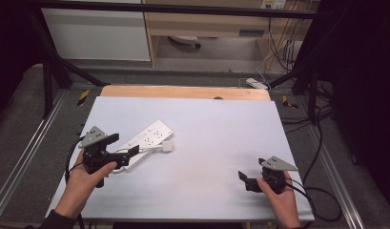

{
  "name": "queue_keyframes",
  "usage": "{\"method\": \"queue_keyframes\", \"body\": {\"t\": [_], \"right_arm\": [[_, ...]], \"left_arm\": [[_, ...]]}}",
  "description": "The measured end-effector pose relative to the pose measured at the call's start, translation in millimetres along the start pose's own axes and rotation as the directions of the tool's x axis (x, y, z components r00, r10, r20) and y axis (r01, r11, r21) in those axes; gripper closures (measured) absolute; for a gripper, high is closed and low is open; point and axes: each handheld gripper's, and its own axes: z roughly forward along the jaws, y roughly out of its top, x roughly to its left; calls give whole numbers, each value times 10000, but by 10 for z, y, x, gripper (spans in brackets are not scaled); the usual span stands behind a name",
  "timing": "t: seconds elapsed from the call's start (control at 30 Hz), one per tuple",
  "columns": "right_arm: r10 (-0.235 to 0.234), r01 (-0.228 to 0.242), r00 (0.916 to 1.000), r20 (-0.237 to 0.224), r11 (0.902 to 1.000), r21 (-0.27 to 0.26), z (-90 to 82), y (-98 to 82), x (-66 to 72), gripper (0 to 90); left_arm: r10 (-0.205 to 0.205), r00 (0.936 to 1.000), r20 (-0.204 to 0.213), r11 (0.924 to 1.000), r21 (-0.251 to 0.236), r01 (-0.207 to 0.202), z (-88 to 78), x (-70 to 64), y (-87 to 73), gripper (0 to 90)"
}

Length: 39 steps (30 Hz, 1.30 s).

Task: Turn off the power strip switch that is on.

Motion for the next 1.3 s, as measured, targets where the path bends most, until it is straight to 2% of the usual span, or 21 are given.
{"method": "queue_keyframes", "body": {"t": [0.37, 0.77, 1.13, 1.3], "right_arm": [[-41, 41, 10000, -45, 10000, 5, -6, -1, 1, 41], [-27, 27, 10000, -77, 10000, 37, -2, -3, 3, 41], [5, -4, 9999, -141, 10000, 81, 2, -5, 7, 40], [-11, 12, 9999, -160, 10000, 76, 2, -2, 1, 38]], "left_arm": [[24, 10000, -19, 9998, 178, -24, 200, 42, 171, 81], [29, 9998, -215, 9995, 318, -22, 346, 109, 243, 84], [250, 9986, -469, 9990, 385, -232, 487, 151, 284, 87], [57, 9982, -602, 9996, 296, -40, 558, 198, 291, 92]]}}
